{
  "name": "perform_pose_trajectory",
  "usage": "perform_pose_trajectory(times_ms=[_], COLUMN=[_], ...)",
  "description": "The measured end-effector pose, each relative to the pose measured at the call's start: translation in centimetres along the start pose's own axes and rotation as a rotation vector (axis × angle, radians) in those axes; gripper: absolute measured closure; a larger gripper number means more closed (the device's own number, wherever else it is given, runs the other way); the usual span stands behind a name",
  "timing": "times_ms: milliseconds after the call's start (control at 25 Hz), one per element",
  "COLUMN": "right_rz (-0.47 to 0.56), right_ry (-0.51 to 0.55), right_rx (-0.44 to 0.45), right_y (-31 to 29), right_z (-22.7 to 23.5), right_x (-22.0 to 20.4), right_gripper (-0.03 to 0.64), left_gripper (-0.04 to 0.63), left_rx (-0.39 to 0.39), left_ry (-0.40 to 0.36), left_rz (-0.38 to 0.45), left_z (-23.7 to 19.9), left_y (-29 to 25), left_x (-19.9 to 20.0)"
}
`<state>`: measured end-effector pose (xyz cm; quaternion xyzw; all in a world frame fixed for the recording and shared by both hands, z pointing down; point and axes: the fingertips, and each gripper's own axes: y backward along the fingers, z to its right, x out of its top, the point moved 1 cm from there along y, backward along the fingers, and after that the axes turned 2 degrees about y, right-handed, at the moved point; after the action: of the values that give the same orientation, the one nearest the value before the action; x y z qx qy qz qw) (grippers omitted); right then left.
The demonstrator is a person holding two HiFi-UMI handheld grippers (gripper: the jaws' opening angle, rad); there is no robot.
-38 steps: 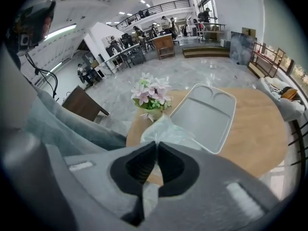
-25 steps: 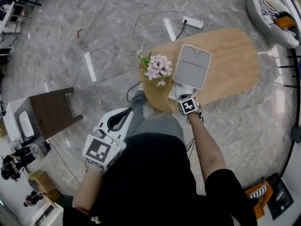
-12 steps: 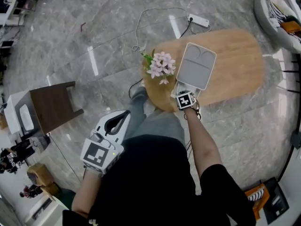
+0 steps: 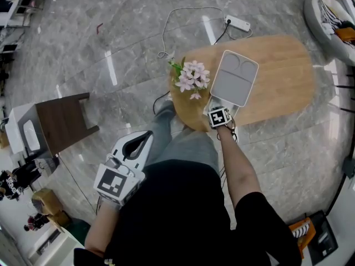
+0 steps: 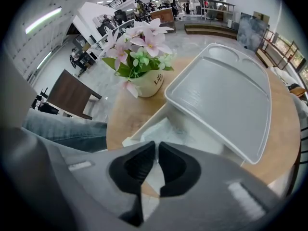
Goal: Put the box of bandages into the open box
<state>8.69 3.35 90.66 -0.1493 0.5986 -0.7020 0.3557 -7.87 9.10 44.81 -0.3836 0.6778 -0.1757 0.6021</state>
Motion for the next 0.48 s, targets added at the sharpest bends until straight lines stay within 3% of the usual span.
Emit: perform_pose_trajectory(times_ms=[480], right_rz=[0.008], right_ry=[0.004], right_rx=[0.008], right_y=[1.2], right_z=[-0.1], right_x=[0.8], right_gripper=[0.513], left_gripper=[0.583], left_rx=[-0.025], left_ry=[0.018], left_rz=[0.031], left_z=[-0.5], left_y=[-0.4], left_x=[0.3])
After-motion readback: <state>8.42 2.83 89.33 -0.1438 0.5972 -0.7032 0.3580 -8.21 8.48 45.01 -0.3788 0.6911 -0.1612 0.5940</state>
